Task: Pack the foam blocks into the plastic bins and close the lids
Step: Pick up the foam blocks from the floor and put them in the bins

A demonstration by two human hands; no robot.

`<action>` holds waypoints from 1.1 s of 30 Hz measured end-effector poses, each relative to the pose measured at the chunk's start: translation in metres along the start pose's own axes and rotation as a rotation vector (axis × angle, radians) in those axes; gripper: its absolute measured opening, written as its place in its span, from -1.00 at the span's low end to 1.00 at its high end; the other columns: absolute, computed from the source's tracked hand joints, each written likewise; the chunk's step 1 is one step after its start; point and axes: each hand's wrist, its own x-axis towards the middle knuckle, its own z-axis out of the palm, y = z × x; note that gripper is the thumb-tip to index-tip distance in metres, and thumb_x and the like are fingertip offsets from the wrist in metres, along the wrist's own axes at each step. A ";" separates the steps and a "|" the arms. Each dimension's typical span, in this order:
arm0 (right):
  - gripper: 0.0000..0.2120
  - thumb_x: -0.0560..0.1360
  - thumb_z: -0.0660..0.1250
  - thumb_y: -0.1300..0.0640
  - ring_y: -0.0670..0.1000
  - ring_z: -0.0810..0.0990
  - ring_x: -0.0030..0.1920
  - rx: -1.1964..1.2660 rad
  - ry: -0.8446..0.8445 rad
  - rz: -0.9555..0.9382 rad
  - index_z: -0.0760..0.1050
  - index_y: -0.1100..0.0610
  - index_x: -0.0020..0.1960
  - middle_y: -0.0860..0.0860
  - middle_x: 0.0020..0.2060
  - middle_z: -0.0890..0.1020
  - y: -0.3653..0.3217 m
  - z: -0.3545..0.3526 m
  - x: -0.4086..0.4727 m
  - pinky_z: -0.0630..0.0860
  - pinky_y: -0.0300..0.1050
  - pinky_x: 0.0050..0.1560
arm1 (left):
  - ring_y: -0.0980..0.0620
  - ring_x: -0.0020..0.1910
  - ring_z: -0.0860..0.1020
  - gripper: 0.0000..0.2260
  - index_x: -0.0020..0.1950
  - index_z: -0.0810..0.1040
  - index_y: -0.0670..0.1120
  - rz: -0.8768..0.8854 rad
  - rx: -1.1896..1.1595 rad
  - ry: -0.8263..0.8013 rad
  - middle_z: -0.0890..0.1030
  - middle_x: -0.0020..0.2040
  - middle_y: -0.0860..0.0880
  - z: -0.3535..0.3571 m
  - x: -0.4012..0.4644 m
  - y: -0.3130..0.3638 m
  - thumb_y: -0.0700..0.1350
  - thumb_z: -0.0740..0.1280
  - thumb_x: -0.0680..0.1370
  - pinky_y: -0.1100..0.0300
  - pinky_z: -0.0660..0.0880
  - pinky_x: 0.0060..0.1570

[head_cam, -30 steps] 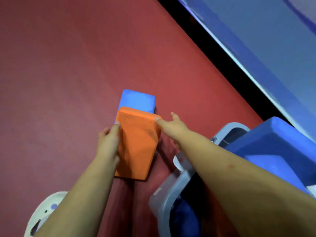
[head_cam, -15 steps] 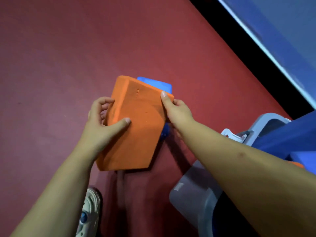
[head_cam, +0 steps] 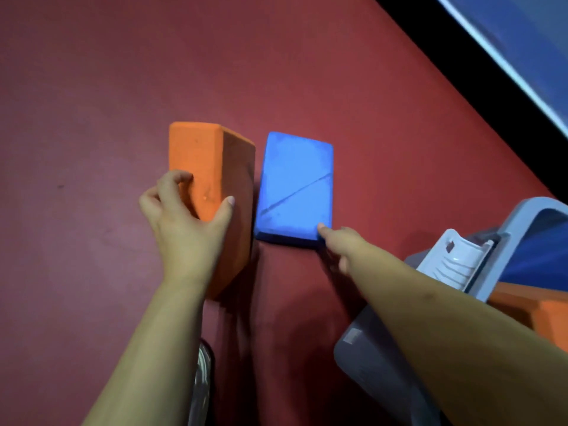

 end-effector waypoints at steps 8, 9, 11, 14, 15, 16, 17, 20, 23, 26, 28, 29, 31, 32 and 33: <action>-0.46 0.49 0.36 -0.07 0.02 0.47 -0.05 0.143 -0.073 0.044 0.37 0.23 0.33 0.07 0.07 0.50 -0.008 0.004 -0.002 0.39 -0.18 -0.14 | -0.16 0.25 0.36 -0.46 0.26 0.39 -0.04 0.052 0.168 -0.030 0.32 0.25 -0.17 0.010 0.004 0.014 -0.03 0.52 0.35 0.04 0.30 0.25; -0.44 0.47 0.38 -0.07 0.03 0.46 -0.01 0.151 -0.077 0.039 0.37 0.23 0.32 0.06 0.08 0.49 -0.008 0.005 -0.002 0.40 -0.15 -0.08 | -0.17 0.24 0.36 -0.46 0.26 0.40 -0.04 0.058 0.184 -0.027 0.32 0.25 -0.18 0.010 0.004 0.016 -0.02 0.51 0.35 0.02 0.30 0.24; -0.40 0.44 0.42 -0.05 0.05 0.45 0.08 0.171 -0.090 0.038 0.29 0.18 0.34 0.06 0.15 0.46 -0.010 0.006 -0.007 0.43 -0.05 0.05 | -0.18 0.24 0.35 -0.46 0.26 0.40 -0.04 0.064 0.219 -0.024 0.33 0.25 -0.19 0.012 0.003 0.018 -0.03 0.51 0.35 0.01 0.29 0.23; -0.38 0.42 0.46 0.04 0.08 0.49 0.16 0.289 -0.188 0.070 0.19 0.09 0.33 0.05 0.21 0.43 -0.014 0.010 -0.016 0.45 0.08 0.22 | -0.20 0.25 0.34 -0.47 0.25 0.40 -0.04 0.047 0.256 -0.021 0.32 0.25 -0.20 0.014 0.002 0.017 -0.04 0.50 0.35 -0.04 0.32 0.20; -0.38 0.41 0.47 0.06 0.06 0.50 0.13 0.311 -0.191 0.059 0.18 0.08 0.31 0.03 0.20 0.42 -0.016 0.012 -0.018 0.48 0.03 0.18 | -0.20 0.25 0.34 -0.48 0.25 0.40 -0.03 0.037 0.259 -0.017 0.32 0.25 -0.19 0.015 0.001 0.015 -0.04 0.50 0.35 -0.05 0.33 0.19; -0.38 0.40 0.48 0.06 0.02 0.50 0.09 0.313 -0.162 0.024 0.17 0.05 0.28 0.01 0.19 0.40 -0.017 0.017 -0.019 0.52 -0.02 0.10 | -0.21 0.25 0.34 -0.48 0.24 0.40 -0.02 0.027 0.262 -0.013 0.31 0.25 -0.19 0.015 0.001 0.014 -0.04 0.50 0.35 -0.06 0.33 0.19; -0.35 0.37 0.49 0.05 0.01 0.50 0.07 0.293 -0.118 -0.026 0.15 0.00 0.28 0.00 0.19 0.39 -0.020 0.022 -0.023 0.55 -0.07 0.00 | -0.21 0.25 0.34 -0.48 0.24 0.40 -0.02 0.020 0.265 -0.010 0.31 0.25 -0.18 0.015 0.000 0.013 -0.03 0.50 0.35 -0.06 0.33 0.19; -0.04 0.22 0.48 -0.05 0.06 0.53 0.07 0.199 -0.018 -0.161 -0.01 -0.27 0.45 0.03 0.27 0.35 -0.027 0.031 -0.041 0.57 -0.02 0.05 | -0.19 0.25 0.35 -0.49 0.24 0.39 0.00 0.010 0.302 -0.015 0.32 0.26 -0.16 0.015 -0.005 0.019 -0.02 0.48 0.35 -0.08 0.31 0.19; -0.15 0.34 0.40 -0.09 0.14 0.50 0.10 0.024 0.061 -0.240 0.02 -0.26 0.49 0.10 0.25 0.28 -0.037 0.017 -0.072 0.43 -0.08 0.25 | -0.20 0.26 0.35 -0.50 0.25 0.40 0.02 0.061 0.342 -0.044 0.34 0.26 -0.17 0.001 -0.005 0.037 0.00 0.47 0.36 -0.10 0.28 0.22; -0.25 0.38 0.36 -0.11 0.17 0.49 0.19 -0.023 0.078 -0.270 0.10 -0.21 0.50 0.17 0.34 0.26 -0.046 -0.015 -0.112 0.36 -0.10 0.29 | -0.22 0.24 0.34 -0.50 0.25 0.39 0.02 0.126 0.345 -0.077 0.33 0.25 -0.17 -0.025 -0.007 0.071 0.01 0.46 0.37 -0.11 0.28 0.22; -0.27 0.40 0.34 -0.11 0.14 0.47 0.22 -0.032 0.082 -0.316 0.13 -0.19 0.50 0.16 0.37 0.27 -0.056 -0.046 -0.146 0.35 -0.13 0.27 | -0.22 0.22 0.34 -0.52 0.22 0.39 0.04 0.196 0.359 -0.072 0.33 0.23 -0.16 -0.045 -0.016 0.106 0.03 0.46 0.36 -0.12 0.28 0.21; -0.28 0.41 0.33 -0.11 0.13 0.47 0.23 -0.028 0.087 -0.338 0.13 -0.18 0.50 0.16 0.38 0.26 -0.059 -0.069 -0.168 0.35 -0.15 0.26 | -0.22 0.21 0.34 -0.53 0.21 0.38 0.04 0.230 0.361 -0.073 0.33 0.23 -0.16 -0.060 -0.029 0.132 0.03 0.46 0.36 -0.12 0.28 0.21; -0.30 0.43 0.32 -0.11 0.14 0.47 0.22 -0.065 0.099 -0.413 0.13 -0.17 0.50 0.16 0.38 0.27 -0.066 -0.097 -0.201 0.34 -0.18 0.23 | -0.22 0.23 0.33 -0.54 0.20 0.38 0.03 0.252 0.345 -0.078 0.32 0.23 -0.17 -0.080 -0.045 0.166 0.03 0.45 0.37 -0.12 0.27 0.22; -0.30 0.43 0.31 -0.12 0.15 0.47 0.18 -0.078 0.117 -0.443 0.12 -0.17 0.50 0.16 0.36 0.28 -0.067 -0.114 -0.220 0.35 -0.18 0.20 | -0.21 0.23 0.33 -0.55 0.20 0.38 0.03 0.280 0.337 -0.085 0.32 0.23 -0.17 -0.093 -0.057 0.185 0.02 0.45 0.37 -0.11 0.27 0.22; -0.30 0.44 0.30 -0.12 0.15 0.47 0.11 -0.081 0.127 -0.456 0.11 -0.18 0.50 0.15 0.35 0.29 -0.065 -0.133 -0.241 0.34 -0.18 0.13 | -0.21 0.23 0.33 -0.55 0.20 0.39 0.02 0.321 0.338 -0.094 0.32 0.23 -0.17 -0.107 -0.071 0.204 0.02 0.45 0.38 -0.10 0.27 0.21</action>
